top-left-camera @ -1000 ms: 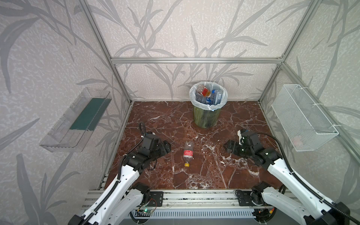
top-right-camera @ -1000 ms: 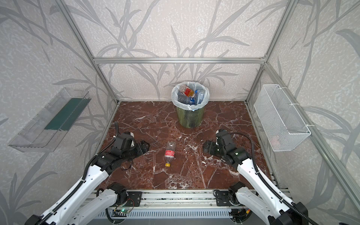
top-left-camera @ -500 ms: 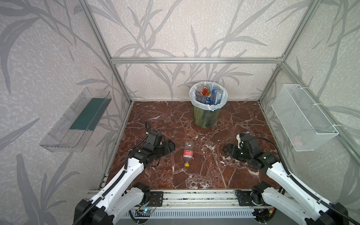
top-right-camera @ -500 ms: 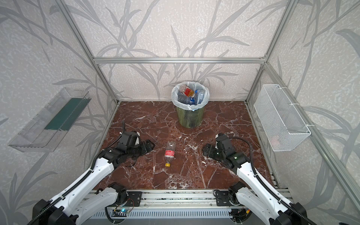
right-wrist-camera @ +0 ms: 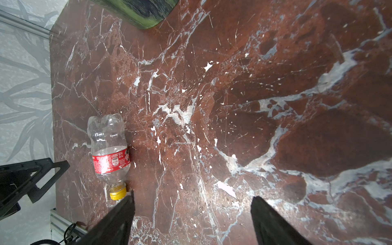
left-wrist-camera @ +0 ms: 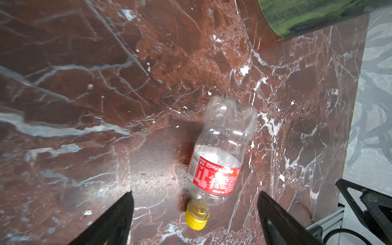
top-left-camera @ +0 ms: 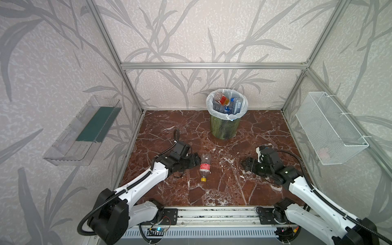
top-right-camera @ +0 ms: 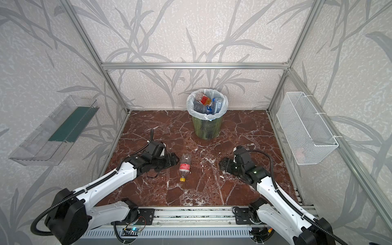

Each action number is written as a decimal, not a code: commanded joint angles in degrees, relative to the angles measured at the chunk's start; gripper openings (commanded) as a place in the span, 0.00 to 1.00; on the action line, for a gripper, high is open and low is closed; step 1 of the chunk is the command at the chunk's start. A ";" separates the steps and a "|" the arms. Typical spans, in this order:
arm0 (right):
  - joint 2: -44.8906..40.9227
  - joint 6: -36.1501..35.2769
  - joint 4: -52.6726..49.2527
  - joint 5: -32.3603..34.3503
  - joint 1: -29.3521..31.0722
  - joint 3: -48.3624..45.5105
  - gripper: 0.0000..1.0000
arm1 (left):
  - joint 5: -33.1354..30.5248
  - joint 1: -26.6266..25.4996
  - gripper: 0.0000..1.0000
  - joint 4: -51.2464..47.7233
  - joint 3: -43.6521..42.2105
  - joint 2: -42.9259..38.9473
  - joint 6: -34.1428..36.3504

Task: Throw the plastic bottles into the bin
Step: 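Move the left gripper over the red-labelled yellow-capped bottle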

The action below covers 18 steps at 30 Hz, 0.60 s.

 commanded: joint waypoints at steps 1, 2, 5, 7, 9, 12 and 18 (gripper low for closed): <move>-0.20 0.18 0.74 -0.24 0.32 -0.81 0.86 | -1.14 -2.40 0.91 2.56 2.84 3.49 -0.97; -0.41 0.14 0.64 -0.16 0.31 -0.92 0.86 | -1.39 -2.98 0.92 2.70 3.45 4.59 -0.99; -1.02 0.05 0.26 0.11 0.32 -1.29 0.86 | -2.16 -4.32 0.92 3.01 4.86 7.45 -0.66; -1.34 -0.10 0.06 0.09 0.30 -1.45 0.86 | -2.47 -4.86 0.92 3.15 5.70 9.18 -0.20; -1.61 -0.21 0.06 0.15 0.32 -1.64 0.86 | -2.81 -5.29 0.92 3.14 6.59 10.99 0.18; -1.82 -0.21 0.15 -0.06 0.32 -1.98 0.86 | -3.19 -5.86 0.89 3.08 7.88 13.55 0.77; -2.00 -0.08 0.33 -0.15 0.32 -2.48 0.85 | -3.18 -6.35 0.87 3.99 9.01 17.23 0.90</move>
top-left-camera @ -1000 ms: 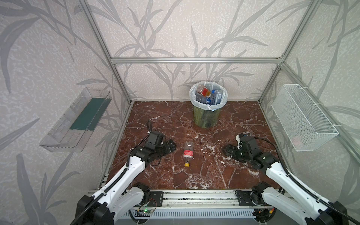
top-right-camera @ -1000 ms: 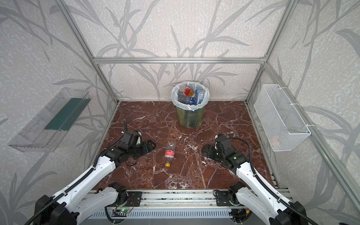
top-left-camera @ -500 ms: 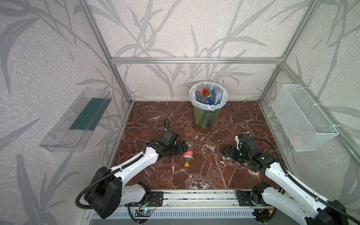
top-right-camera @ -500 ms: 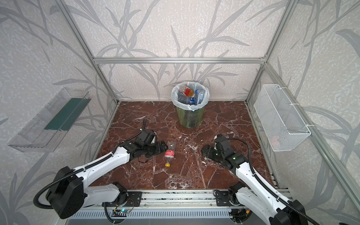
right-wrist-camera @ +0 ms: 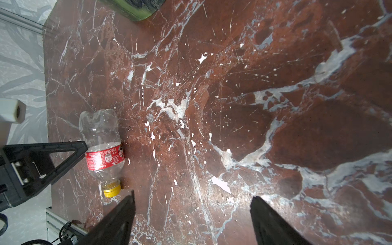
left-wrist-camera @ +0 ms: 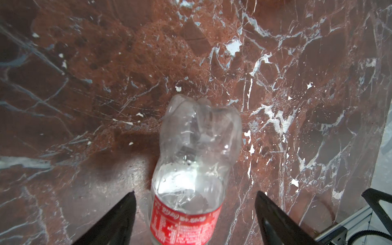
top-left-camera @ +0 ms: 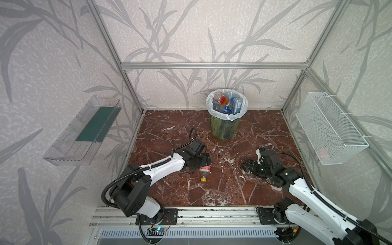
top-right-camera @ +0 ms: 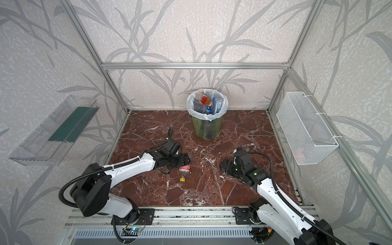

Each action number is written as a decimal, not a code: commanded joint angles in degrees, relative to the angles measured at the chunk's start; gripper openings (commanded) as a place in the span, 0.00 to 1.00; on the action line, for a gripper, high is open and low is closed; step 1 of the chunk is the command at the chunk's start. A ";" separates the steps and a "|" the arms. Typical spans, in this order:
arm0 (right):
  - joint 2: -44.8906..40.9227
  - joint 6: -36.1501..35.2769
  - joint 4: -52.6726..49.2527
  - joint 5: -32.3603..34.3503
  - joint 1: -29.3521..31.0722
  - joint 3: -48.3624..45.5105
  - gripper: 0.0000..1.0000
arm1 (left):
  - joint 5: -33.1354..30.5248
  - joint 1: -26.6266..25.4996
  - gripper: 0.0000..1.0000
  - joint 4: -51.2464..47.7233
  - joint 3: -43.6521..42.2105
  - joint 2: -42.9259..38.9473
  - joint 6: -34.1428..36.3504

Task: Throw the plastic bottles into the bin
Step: 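Move the left gripper over the red-labelled yellow-capped bottle, then close the left gripper on the red-labelled bottle and lift it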

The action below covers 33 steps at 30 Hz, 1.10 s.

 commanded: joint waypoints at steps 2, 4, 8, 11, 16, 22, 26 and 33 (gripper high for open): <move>-0.80 -0.10 0.49 -0.15 0.23 -0.72 0.85 | -1.23 -0.44 0.87 0.47 1.98 2.27 0.98; -0.72 -0.13 0.68 -0.23 0.24 -0.91 0.85 | -1.07 -0.58 0.85 0.81 2.07 3.24 1.04; -0.45 -0.10 1.10 -0.24 0.24 -1.17 0.85 | -1.10 -0.70 0.79 1.05 2.10 4.56 1.19; -0.40 -0.19 1.19 -0.15 0.19 -1.35 0.84 | -1.75 -0.72 0.77 0.54 2.14 4.83 1.41; -0.06 -0.46 1.47 -0.08 0.24 -1.31 0.84 | -1.85 -0.68 0.71 0.08 2.08 5.20 2.06; 0.51 -0.46 2.07 -0.24 0.24 -1.37 0.84 | -2.33 -0.71 0.66 -0.64 1.02 4.27 2.50; 0.65 -0.45 2.17 -0.24 0.24 -1.41 0.84 | -2.92 -0.71 0.62 -1.04 -0.51 2.57 2.68; 0.62 0.06 2.84 -0.41 0.24 -1.72 0.83 | -4.09 -0.61 0.59 -1.75 -4.07 -1.71 1.95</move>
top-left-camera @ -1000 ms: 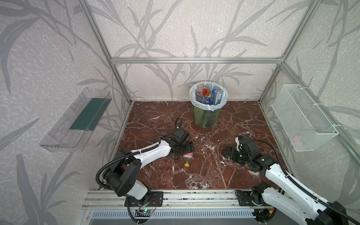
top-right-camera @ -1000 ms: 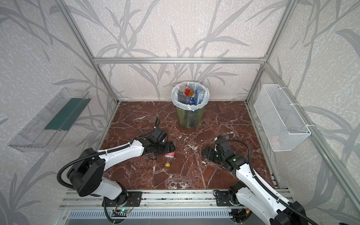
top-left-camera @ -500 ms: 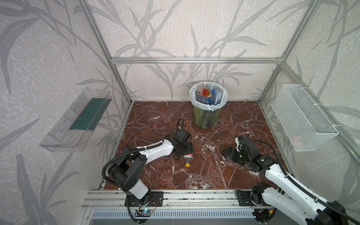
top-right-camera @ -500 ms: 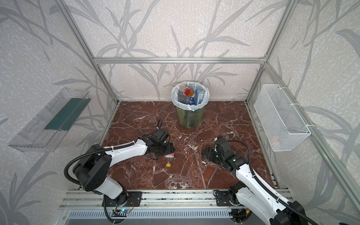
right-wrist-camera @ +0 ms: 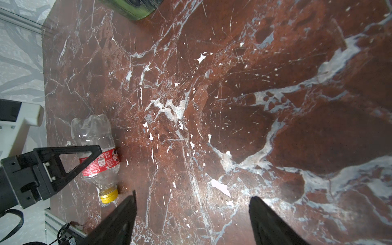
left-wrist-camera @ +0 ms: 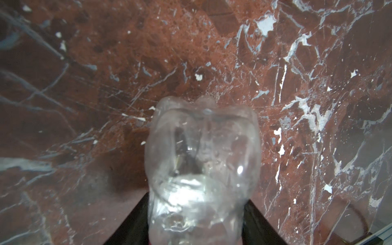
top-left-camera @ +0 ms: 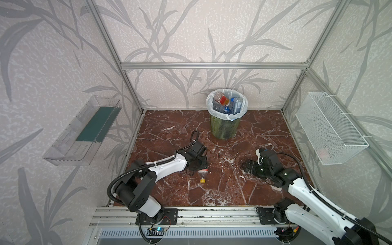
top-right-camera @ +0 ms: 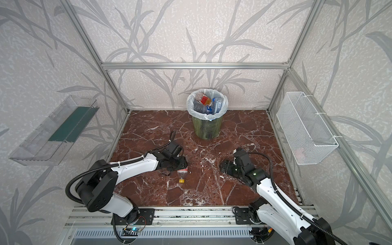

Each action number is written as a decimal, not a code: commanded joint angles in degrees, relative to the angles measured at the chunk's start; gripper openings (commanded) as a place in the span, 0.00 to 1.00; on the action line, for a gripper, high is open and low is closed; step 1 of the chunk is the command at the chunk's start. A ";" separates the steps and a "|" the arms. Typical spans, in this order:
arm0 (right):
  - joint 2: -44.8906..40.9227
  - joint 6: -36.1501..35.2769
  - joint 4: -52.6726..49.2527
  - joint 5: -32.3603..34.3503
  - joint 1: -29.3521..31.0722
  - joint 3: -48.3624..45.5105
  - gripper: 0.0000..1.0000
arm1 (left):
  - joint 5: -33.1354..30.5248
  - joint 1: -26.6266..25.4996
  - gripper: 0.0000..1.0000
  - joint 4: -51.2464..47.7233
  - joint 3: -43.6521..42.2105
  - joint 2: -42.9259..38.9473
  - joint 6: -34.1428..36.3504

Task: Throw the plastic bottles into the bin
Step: 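Close the left gripper on the red-labelled bottle and lift it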

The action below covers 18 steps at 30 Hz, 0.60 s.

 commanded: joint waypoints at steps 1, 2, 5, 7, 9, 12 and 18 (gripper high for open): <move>-0.05 0.22 1.46 -0.43 0.24 -1.00 0.82 | -1.87 -0.16 0.59 -1.56 -2.12 -3.34 -0.33; -0.13 0.33 1.58 -0.48 0.24 -1.12 0.82 | -2.03 -0.19 0.59 -1.49 -2.81 -4.28 -0.55; 0.11 0.59 1.85 -0.70 0.32 -1.20 0.82 | -3.03 -0.15 0.59 -1.95 -4.41 -6.87 -1.35; 0.30 0.73 2.07 -0.80 0.41 -1.33 0.82 | -3.79 -0.17 0.59 -2.55 -5.03 -8.27 -1.29; 0.47 0.94 2.29 -0.84 0.58 -1.46 0.82 | -4.19 -0.13 0.59 -3.06 -5.60 -9.58 -1.24; 0.80 1.14 2.68 -0.90 0.84 -1.47 0.81 | -4.72 -0.09 0.59 -3.47 -6.72 -11.62 -1.57; 1.90 1.39 3.33 -0.79 1.45 -1.29 0.81 | -5.13 -0.09 0.59 -4.77 -8.04 -15.08 -2.16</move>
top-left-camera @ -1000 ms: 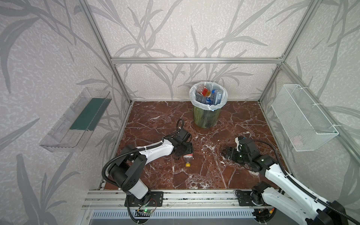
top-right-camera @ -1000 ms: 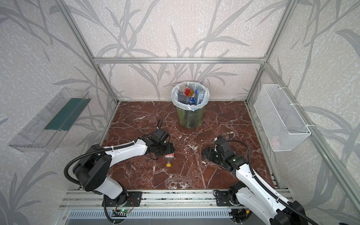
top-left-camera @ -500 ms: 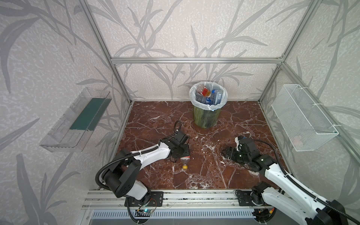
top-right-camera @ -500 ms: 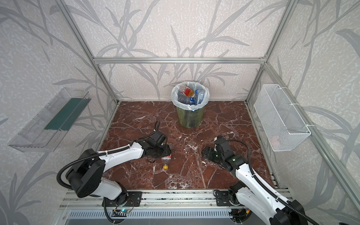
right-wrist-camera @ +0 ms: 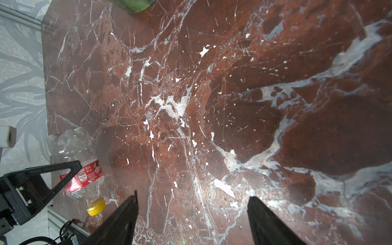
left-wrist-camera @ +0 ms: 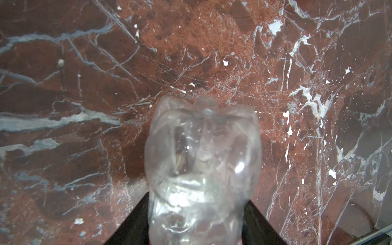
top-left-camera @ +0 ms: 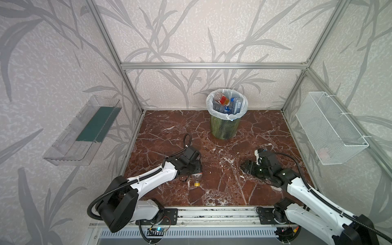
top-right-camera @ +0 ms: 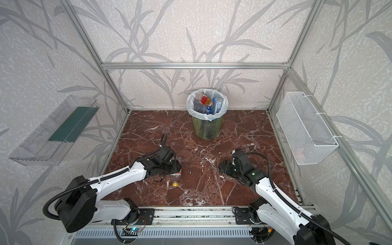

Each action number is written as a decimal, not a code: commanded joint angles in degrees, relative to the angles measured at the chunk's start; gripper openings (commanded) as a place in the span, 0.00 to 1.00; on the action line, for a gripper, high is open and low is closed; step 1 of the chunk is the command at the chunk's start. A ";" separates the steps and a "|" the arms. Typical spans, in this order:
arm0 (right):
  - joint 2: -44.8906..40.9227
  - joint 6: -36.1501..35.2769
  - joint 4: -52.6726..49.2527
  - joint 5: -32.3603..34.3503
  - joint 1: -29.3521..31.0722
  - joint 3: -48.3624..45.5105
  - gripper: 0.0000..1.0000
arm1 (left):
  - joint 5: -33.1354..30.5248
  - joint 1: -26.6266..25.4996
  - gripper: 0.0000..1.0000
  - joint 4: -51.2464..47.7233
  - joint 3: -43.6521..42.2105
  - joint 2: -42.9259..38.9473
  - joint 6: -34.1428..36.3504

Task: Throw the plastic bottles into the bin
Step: 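Close the left gripper on the red-labelled bottle and lift it, then raise the bottle over the bin and open the left gripper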

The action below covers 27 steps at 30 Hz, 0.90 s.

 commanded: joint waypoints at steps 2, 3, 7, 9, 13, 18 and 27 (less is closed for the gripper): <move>0.63 0.34 1.31 -0.05 0.54 -0.32 0.81 | -1.78 -0.07 0.59 -2.51 -0.75 -3.44 -0.86; 0.72 0.34 1.33 -0.04 0.58 -0.37 0.81 | -1.84 -0.10 0.59 -2.80 -0.66 -4.18 -0.87; 0.64 0.43 1.46 0.18 0.66 -0.34 0.81 | -2.61 0.11 0.61 -4.96 2.38 -7.74 0.57; 0.57 0.34 1.39 0.28 0.67 -0.16 0.81 | -3.42 0.26 0.61 -5.35 6.05 -8.78 1.96; 0.12 -0.18 0.45 0.64 0.67 0.63 0.81 | -1.89 1.73 0.64 -4.67 23.00 -5.31 9.08; -1.62 -0.01 -1.48 1.25 0.59 2.18 0.81 | 0.09 3.60 0.69 -14.06 66.80 16.23 18.97; -2.24 0.16 -2.58 1.39 0.48 3.40 0.82 | 4.78 10.50 0.97 -47.68 132.46 50.99 15.93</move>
